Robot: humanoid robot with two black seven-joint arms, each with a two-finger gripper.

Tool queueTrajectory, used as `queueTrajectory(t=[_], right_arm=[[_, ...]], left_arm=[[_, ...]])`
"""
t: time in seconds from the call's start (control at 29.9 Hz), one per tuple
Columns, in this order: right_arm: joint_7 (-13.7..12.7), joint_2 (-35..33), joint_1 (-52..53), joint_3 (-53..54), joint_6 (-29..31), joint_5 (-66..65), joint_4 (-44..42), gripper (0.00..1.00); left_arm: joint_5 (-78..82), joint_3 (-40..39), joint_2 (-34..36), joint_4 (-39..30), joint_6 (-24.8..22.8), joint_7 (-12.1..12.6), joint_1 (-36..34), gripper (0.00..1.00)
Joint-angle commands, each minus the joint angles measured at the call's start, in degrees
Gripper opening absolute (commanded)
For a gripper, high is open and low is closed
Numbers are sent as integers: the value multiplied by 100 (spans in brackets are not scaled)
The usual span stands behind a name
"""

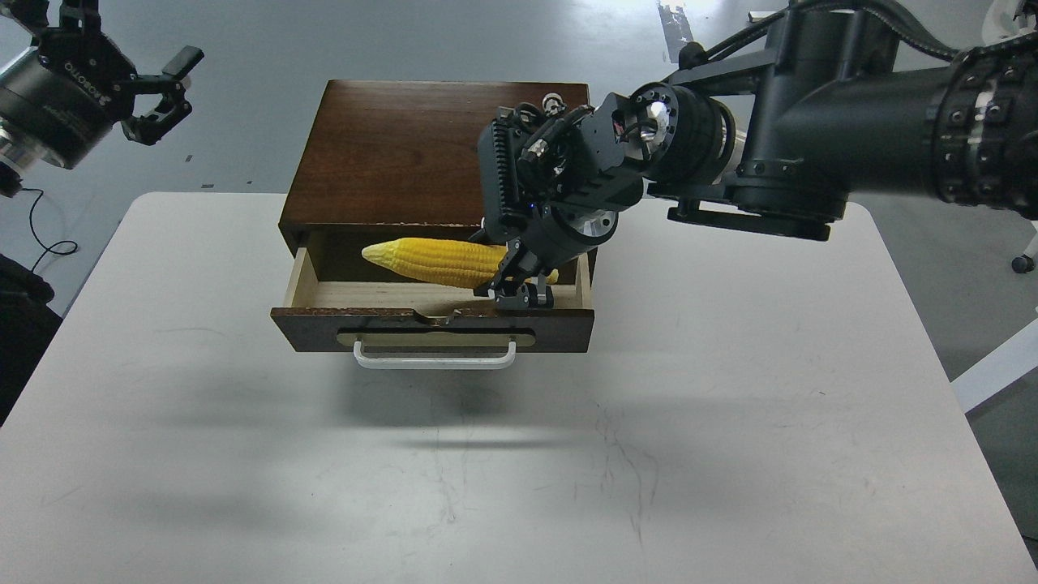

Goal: Put corn in drawer with both arms

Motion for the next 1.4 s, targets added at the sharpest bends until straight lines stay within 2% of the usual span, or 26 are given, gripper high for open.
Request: queueTrajectory(t=[0.0,0.43,0.5,0.57,0.64,0.7,0.87,0.97,1.07,1.1,1.24,1.37], right_arm=[[0,0,9,13,3,1,4,59],[0,0,202,180,-6,457,4,62],[0,0,255,276,3,808,4,66],[0,-166,325,364,11,1421,4,81],[0,-377,378,425,20,1905,-4,93],[0,-536,387,505,29,2275,-13,95],[0,-1221,176,1093,38,4146,-40,100],[0,-1538,-297,1576,38,5236,-48,100],[0,-2064,-1262,2401,29,6309,-75,100],[0,-2066,-1266,2404,29,6311,-75,100],[0,-2495,-2659,3674,-6,6522,-259,100],[0,-2532,-3698,4687,11,6741,-488,100]], left_arm=[[0,0,2,0,0,0,0,99],[0,0,2,0,0,0,0,99],[0,0,2,9,0,0,0,99],[0,0,11,9,0,0,0,99],[0,0,11,17,0,0,0,99],[-9,0,11,26,0,0,0,99],[0,0,-7,26,0,0,17,99],[0,9,-7,35,0,0,26,99],[0,9,-24,26,0,0,79,99],[0,9,-24,26,0,0,79,99],[-9,9,-24,17,0,0,184,99],[-9,0,-68,17,0,0,316,99]])
